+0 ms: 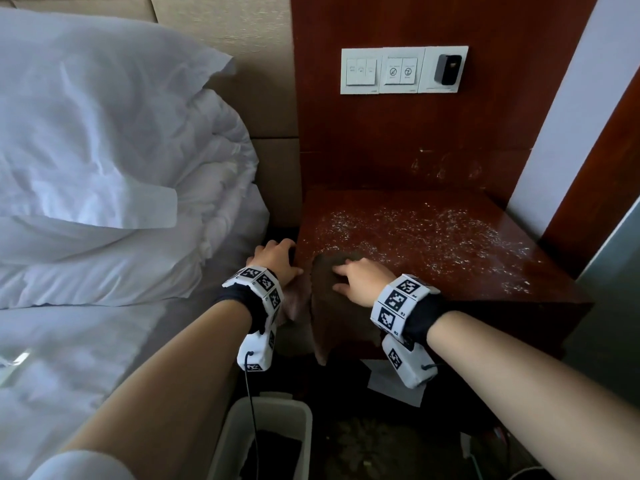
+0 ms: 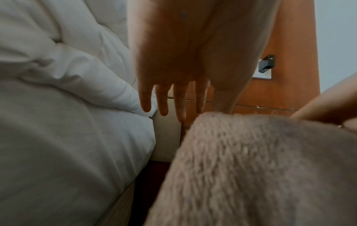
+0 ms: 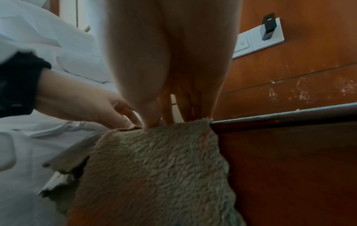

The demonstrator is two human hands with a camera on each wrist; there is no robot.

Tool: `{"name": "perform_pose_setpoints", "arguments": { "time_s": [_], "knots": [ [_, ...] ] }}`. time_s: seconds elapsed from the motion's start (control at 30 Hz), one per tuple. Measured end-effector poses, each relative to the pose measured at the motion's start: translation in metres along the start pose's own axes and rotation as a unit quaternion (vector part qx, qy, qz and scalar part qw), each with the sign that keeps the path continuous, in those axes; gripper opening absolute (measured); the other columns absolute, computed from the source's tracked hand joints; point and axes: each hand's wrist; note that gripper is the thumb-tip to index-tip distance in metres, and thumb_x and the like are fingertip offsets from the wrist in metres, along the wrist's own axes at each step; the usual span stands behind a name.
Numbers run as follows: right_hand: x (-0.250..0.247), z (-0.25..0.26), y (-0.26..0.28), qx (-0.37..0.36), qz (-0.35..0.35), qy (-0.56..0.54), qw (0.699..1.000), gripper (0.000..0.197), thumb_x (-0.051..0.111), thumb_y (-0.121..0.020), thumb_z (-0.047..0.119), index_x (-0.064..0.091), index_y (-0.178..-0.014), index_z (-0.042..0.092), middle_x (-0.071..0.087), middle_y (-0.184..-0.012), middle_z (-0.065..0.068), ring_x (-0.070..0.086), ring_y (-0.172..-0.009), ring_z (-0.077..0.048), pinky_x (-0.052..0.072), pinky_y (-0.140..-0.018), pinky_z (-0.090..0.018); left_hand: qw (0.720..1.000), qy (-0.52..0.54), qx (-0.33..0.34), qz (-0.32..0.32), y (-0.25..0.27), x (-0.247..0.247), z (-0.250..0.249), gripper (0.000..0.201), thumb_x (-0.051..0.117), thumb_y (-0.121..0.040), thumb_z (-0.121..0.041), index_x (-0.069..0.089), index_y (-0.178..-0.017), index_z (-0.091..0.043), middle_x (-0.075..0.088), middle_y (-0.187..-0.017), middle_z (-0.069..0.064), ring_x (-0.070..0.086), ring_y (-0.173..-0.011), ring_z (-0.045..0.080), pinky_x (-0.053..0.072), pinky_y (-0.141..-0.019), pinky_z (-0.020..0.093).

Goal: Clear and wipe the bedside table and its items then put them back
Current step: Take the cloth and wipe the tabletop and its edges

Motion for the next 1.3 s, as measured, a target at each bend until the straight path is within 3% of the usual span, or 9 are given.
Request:
{"name": "perform_pose_setpoints", "arguments": {
  "time_s": [0.27,0.4,0.5,0.6,0.7,0.8,0.9,1.1,1.3],
  "knots": [
    [-0.009,-0.001,-0.029,-0.007,0.027,0.032,0.999,0.048,0.044,-0.097,0.039,0.04,-0.141,0.019,0.04,-0.145,-0.012,0.044,-0.129,-0.031,0.041,-0.1,-0.04,0.999,-0.026,-0.02,0.023,-0.023,-0.004,-0.009,0.046,0.055,-0.092,-0.031,0.039,-0.133,-0.018,0.039,-0.136,0.012,0.039,-0.125,0.033,0.038,-0.103,0.047],
    [-0.012,-0.002,-0.029,-0.01,0.031,0.027,0.999,0.051,0.045,-0.096,0.04,0.037,-0.143,0.021,0.039,-0.147,-0.009,0.041,-0.131,-0.029,0.039,-0.103,-0.039,0.995,-0.094,0.04,-0.005,-0.011,0.001,-0.018,0.039,0.048,-0.092,-0.016,0.042,-0.13,-0.013,0.041,-0.131,0.011,0.04,-0.122,0.032,0.041,-0.099,0.043],
    [-0.013,0.0,-0.025,-0.002,0.035,0.028,0.999,0.05,0.043,-0.098,0.038,0.036,-0.144,0.02,0.036,-0.149,-0.009,0.039,-0.133,-0.029,0.038,-0.104,-0.039,0.994,-0.066,0.079,-0.032,0.001,0.003,-0.024,0.034,0.047,-0.091,-0.012,0.048,-0.125,-0.011,0.046,-0.128,0.011,0.045,-0.119,0.03,0.043,-0.095,0.038],
    [-0.011,0.004,-0.018,0.007,0.022,0.025,0.999,0.046,0.043,-0.098,0.036,0.039,-0.141,0.018,0.04,-0.146,-0.011,0.043,-0.129,-0.031,0.04,-0.1,-0.04,0.993,-0.073,0.096,-0.002,0.014,0.002,-0.027,0.033,0.045,-0.093,-0.012,0.054,-0.125,-0.01,0.056,-0.126,0.012,0.054,-0.115,0.029,0.045,-0.092,0.034],
    [-0.006,0.005,-0.007,0.01,0.003,0.029,1.0,0.044,0.042,-0.098,0.035,0.041,-0.139,0.017,0.044,-0.142,-0.014,0.048,-0.124,-0.032,0.042,-0.096,-0.038,0.988,-0.101,0.111,0.034,0.026,0.005,-0.027,0.041,0.042,-0.096,-0.017,0.047,-0.136,-0.013,0.058,-0.127,0.013,0.054,-0.117,0.029,0.045,-0.096,0.035],
    [0.0,0.006,0.001,0.028,-0.001,0.033,0.999,0.044,0.04,-0.099,0.037,0.039,-0.14,0.02,0.043,-0.142,-0.013,0.048,-0.123,-0.033,0.043,-0.095,-0.04,0.981,-0.144,0.117,0.059,0.032,0.009,-0.027,0.037,0.038,-0.098,-0.018,0.049,-0.132,-0.009,0.055,-0.132,0.013,0.052,-0.121,0.03,0.041,-0.099,0.034],
    [0.003,0.006,0.004,0.039,-0.003,0.033,0.999,0.045,0.04,-0.098,0.038,0.04,-0.14,0.022,0.044,-0.142,-0.012,0.048,-0.124,-0.033,0.044,-0.096,-0.041,0.978,-0.166,0.113,0.059,0.034,0.012,-0.029,0.042,0.034,-0.1,-0.021,0.039,-0.14,-0.007,0.047,-0.141,0.013,0.047,-0.127,0.03,0.037,-0.104,0.034],
    [-0.003,-0.002,0.0,0.022,0.031,0.042,0.998,0.056,0.035,-0.098,0.046,0.024,-0.148,0.023,0.024,-0.155,-0.011,0.033,-0.137,-0.031,0.034,-0.106,-0.039,0.977,-0.165,0.108,0.084,0.023,0.007,-0.03,0.052,0.036,-0.1,-0.031,0.028,-0.146,-0.007,0.035,-0.148,0.014,0.039,-0.133,0.03,0.033,-0.109,0.034],
    [-0.009,-0.011,-0.023,0.029,0.066,0.057,0.996,0.063,0.034,-0.097,0.05,0.015,-0.15,0.023,0.015,-0.157,-0.012,0.028,-0.139,-0.032,0.032,-0.11,-0.044,0.973,-0.18,0.107,0.101,-0.002,0.008,-0.039,0.059,0.033,-0.101,-0.035,0.014,-0.149,-0.005,0.018,-0.155,0.015,0.025,-0.141,0.028,0.024,-0.113,0.033]
  ]
}}
Point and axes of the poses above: each hand's wrist, its own y-axis away from the middle knuckle, its own x-axis out of the palm, z = x × y
